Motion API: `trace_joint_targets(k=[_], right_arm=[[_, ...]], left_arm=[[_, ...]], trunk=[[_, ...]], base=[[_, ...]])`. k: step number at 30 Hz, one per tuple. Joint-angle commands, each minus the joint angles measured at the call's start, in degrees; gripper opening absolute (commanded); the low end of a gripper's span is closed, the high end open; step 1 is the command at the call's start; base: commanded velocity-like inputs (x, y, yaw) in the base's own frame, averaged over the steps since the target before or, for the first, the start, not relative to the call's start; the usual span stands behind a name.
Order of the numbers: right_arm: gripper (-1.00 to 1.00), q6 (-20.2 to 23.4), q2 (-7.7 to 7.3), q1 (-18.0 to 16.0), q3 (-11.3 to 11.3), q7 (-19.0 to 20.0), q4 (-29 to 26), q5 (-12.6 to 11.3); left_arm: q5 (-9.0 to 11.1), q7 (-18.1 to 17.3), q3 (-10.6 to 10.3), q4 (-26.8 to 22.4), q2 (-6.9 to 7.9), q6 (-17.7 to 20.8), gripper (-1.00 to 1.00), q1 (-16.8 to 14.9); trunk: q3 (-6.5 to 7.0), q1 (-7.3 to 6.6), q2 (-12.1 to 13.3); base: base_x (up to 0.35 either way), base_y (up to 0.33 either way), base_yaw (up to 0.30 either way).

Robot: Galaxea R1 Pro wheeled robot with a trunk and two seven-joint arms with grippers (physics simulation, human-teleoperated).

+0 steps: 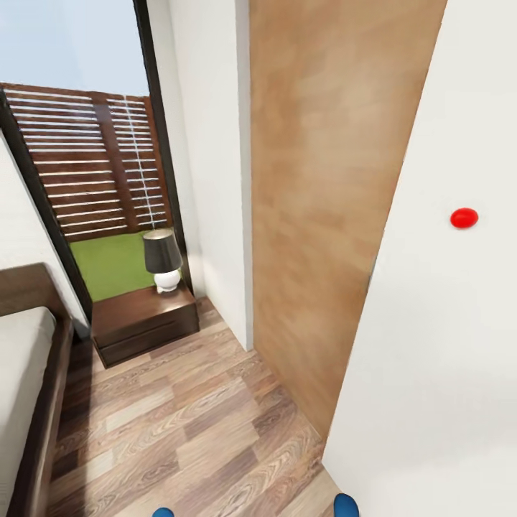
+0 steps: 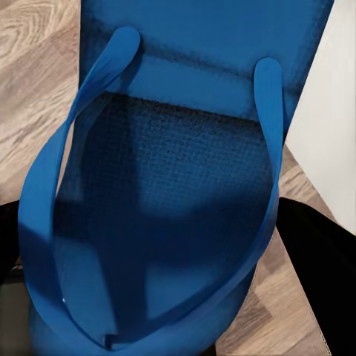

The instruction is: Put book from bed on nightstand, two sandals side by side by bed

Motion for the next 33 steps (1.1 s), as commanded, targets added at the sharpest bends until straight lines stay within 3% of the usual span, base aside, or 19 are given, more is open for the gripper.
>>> trace_joint_targets(k=[1,8,17,33], right_arm=[[-1.0,-0.2,0.01,0.0,0.5,-0.2,0.0,-0.6],[-1.0,-0.2,0.01,0.0,0.5,-0.2,0.1,-0.6],[-1.0,-0.2,0.01,0.0,0.5,-0.2,0.1,-0.6],[-1.0,-0.2,0.01,0.0,0.5,-0.2,0.1,-0.6]], left_arm=[[-0.6,-0.1,0.5,0.1,0.0,-0.2,-1.0,-0.1],[-0.6,-0.1,0.5,0.1,-0.06,-0.2,-1.0,-0.1],[-0.6,-0.1,0.5,0.1,-0.88,-0.2,-1.0,-0.1],[-0.7,-0.1,0.5,0.1,-1.05,-0.2,-1.0,-0.1]], trunk=[[-0.12,0.07,-0.1],[-0.12,0.07,-0.1],[-0.12,0.07,-0.1],[-0.12,0.07,-0.1]], base=[[0.302,0.013,0.27],[0.165,0.005,0.282],[0.023,0.001,0.289],[0.023,-0.02,0.265]])
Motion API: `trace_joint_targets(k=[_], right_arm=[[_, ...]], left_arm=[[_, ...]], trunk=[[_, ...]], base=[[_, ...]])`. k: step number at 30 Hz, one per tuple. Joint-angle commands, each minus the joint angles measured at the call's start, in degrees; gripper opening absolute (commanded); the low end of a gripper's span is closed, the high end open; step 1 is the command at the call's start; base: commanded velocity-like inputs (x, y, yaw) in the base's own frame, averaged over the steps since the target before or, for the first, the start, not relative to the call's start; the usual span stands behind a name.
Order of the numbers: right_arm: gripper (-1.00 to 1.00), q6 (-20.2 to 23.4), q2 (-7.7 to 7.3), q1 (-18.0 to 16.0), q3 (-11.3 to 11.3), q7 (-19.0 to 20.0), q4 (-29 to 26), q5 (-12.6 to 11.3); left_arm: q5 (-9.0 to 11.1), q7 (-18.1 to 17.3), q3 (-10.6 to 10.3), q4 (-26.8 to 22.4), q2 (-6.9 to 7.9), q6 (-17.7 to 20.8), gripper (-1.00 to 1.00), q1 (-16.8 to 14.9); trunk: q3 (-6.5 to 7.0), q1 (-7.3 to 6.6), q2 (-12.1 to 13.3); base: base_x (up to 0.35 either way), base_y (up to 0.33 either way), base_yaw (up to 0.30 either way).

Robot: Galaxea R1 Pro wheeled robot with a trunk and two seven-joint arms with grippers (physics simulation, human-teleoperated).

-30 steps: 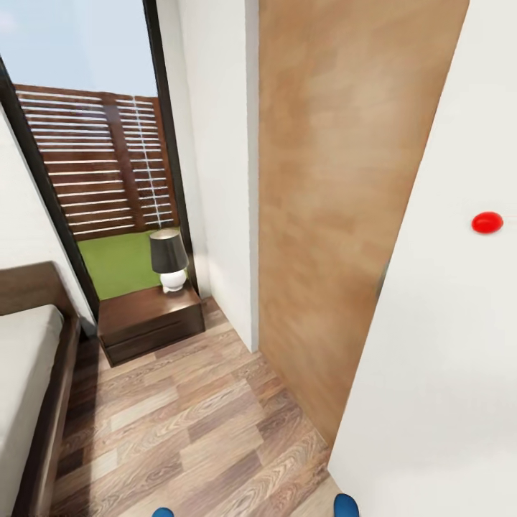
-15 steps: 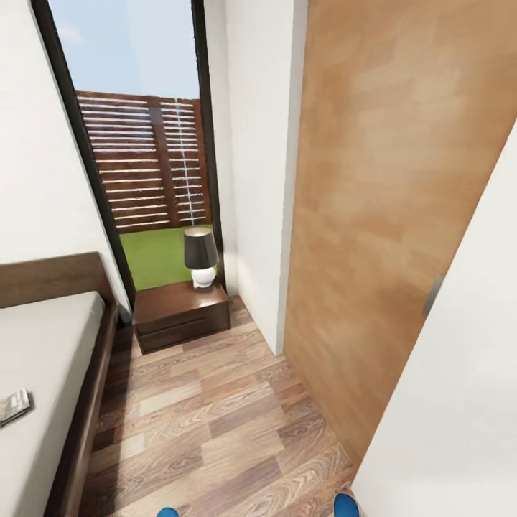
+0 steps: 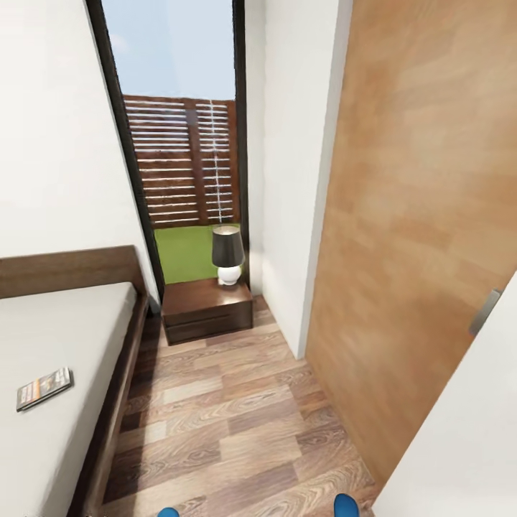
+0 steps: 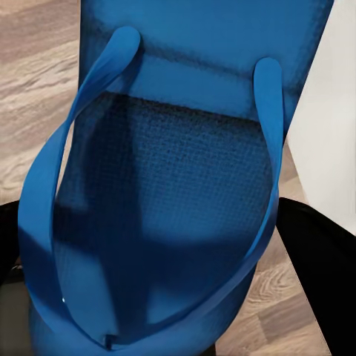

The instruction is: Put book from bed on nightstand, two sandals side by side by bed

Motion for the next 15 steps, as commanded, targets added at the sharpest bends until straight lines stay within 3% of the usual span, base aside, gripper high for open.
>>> trace_joint_targets(k=[1,15], right_arm=[[-1.0,-0.2,0.01,0.0,0.5,-0.2,0.1,-0.6],[-1.0,-0.2,0.01,0.0,0.5,-0.2,0.0,-0.6]], left_arm=[[-0.6,-0.1,0.5,0.1,0.0,-0.2,-1.0,-0.1],[-0.6,-0.1,0.5,0.1,0.0,-0.2,-1.0,-0.1]], trunk=[[-0.13,0.04,-0.1],[-0.13,0.04,-0.1]], base=[[0.13,-0.106,0.094],[0.246,-0.025,0.019]])
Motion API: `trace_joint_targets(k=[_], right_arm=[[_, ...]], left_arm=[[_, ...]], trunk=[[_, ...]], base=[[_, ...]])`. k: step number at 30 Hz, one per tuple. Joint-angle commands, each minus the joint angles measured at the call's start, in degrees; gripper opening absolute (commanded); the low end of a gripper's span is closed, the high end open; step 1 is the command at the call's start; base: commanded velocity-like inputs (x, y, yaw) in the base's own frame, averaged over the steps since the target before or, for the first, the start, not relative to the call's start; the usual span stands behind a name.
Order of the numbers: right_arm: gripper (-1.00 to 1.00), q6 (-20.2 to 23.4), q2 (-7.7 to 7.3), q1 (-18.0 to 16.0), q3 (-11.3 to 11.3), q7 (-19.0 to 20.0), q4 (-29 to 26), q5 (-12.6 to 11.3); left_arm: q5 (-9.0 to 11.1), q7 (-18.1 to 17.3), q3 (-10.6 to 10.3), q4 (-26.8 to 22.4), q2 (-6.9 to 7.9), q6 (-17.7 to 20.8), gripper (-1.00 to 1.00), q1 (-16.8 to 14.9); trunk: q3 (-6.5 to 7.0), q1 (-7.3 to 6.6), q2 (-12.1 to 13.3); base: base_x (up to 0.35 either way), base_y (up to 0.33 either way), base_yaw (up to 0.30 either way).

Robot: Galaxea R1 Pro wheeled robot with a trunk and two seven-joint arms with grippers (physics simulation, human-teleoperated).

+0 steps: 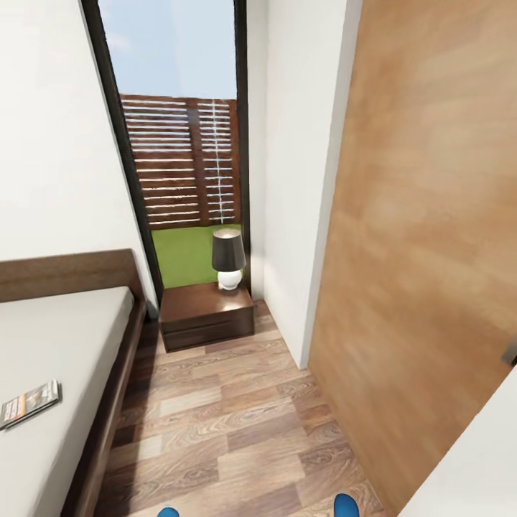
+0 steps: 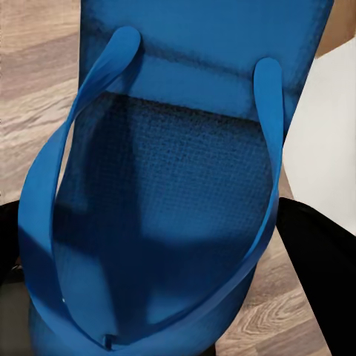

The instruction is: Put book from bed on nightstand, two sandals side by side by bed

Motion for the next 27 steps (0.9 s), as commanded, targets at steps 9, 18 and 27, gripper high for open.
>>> trace_joint_targets(k=[9,18,27], right_arm=[[-1.0,-0.2,0.0,-0.1,0.5,-0.2,0.1,-0.6],[-1.0,-0.2,0.01,-0.1,0.5,-0.2,0.1,-0.6],[-1.0,-0.2,0.01,-0.1,0.5,-0.2,0.1,-0.6]], left_arm=[[-0.6,-0.1,0.5,0.1,0.01,-0.1,-1.0,-0.1],[-0.6,-0.1,0.5,0.1,-0.01,-0.1,-1.0,-0.1],[-0.6,0.0,0.4,0.1,-1.22,-0.2,-1.0,-0.1]], trunk=[[-0.12,0.06,-0.1],[-0.12,0.06,-0.1],[-0.12,0.06,-0.1]], base=[[0.28,0.047,0.136],[0.282,0.009,0.264],[0.253,-0.086,0.09]])
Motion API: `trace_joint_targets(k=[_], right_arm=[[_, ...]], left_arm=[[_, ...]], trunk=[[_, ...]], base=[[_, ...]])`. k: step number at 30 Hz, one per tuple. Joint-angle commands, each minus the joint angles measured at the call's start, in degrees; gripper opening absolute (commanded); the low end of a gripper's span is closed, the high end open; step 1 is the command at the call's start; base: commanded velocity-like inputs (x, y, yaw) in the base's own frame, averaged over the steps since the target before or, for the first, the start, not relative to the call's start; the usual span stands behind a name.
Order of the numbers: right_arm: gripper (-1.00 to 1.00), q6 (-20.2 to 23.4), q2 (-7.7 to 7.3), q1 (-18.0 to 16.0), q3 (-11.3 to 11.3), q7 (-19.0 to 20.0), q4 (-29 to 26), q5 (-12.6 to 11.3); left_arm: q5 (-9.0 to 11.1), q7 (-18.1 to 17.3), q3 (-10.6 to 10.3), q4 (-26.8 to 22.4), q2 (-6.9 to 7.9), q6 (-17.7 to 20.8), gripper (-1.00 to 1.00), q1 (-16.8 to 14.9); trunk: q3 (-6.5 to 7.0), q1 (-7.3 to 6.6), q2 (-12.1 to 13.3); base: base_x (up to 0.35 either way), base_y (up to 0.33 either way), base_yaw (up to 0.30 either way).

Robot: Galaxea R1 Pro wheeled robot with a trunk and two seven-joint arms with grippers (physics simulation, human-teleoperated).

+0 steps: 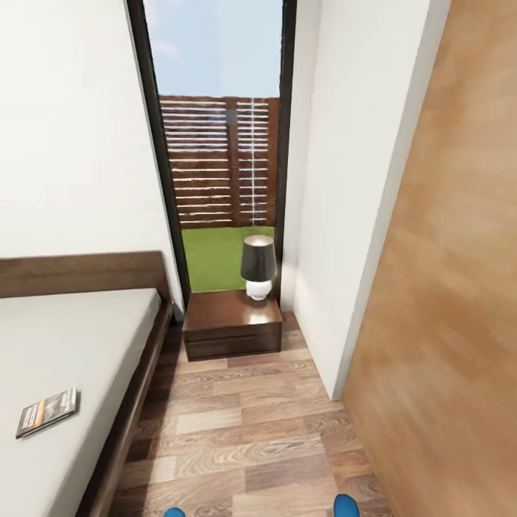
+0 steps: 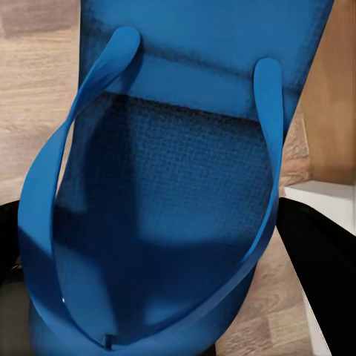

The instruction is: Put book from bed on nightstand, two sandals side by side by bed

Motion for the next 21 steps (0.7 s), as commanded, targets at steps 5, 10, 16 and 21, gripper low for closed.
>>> trace_joint_targets(k=[5,10,16,21], right_arm=[[-1.0,-0.2,0.01,-0.1,0.5,-0.2,0.1,-0.6],[-1.0,-0.2,0.01,-0.1,0.5,-0.2,0.1,-0.6],[-1.0,-0.2,0.01,-0.1,0.5,-0.2,0.1,-0.6],[-1.0,-0.2,0.01,-0.1,0.5,-0.2,0.1,-0.6]], left_arm=[[-0.5,-0.1,0.5,0.0,-0.16,-0.2,-1.0,-0.1],[-0.5,-0.1,0.5,0.0,-0.3,-0.2,-1.0,-0.1],[-0.5,-0.1,0.5,0.0,-0.38,-0.2,-1.0,-0.1],[-0.5,-0.1,0.5,0.0,-0.42,-0.3,-1.0,0.0]], trunk=[[-0.12,0.06,-0.1],[-0.12,0.06,-0.1],[-0.03,0.06,-0.1],[0.16,0.06,-0.1]], base=[[0.262,-0.028,0.007],[0.267,-0.007,0.003],[0.268,-0.002,0.071],[0.19,0.0,0.109]])
